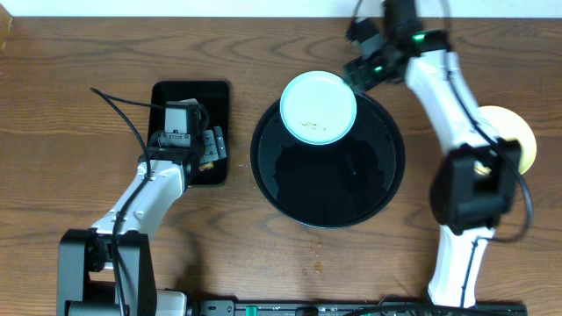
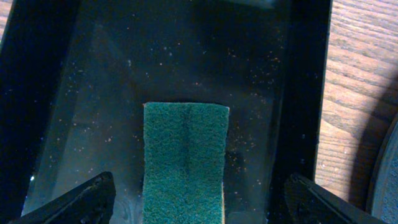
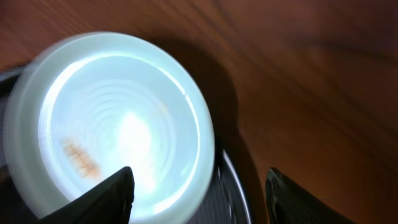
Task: Clean dirty plates on tray and stack at the side
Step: 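Move the right gripper to the pale green plate's top rim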
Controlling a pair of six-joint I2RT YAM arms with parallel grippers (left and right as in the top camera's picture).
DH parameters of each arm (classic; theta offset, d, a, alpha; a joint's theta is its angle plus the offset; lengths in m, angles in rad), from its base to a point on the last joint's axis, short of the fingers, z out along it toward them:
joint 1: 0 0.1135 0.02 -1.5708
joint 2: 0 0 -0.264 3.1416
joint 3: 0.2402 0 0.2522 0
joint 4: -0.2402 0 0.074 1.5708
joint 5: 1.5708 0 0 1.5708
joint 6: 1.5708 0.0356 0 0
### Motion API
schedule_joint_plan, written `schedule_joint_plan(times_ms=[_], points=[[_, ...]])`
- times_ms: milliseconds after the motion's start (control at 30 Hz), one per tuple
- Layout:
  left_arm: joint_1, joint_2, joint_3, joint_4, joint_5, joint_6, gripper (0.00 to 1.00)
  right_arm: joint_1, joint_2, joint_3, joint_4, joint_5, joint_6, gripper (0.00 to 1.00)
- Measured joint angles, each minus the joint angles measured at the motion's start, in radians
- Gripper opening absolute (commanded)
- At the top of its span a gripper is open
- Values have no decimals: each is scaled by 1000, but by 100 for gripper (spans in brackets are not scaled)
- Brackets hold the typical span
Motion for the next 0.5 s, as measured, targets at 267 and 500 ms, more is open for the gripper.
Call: schedule_joint_plan(times_ms=[267,500], points=[[0,0,0,0,0,0,87,17,117,-2,151,22,-35,45],[0,0,0,0,0,0,87,21,118,-2,147,2,-34,36]])
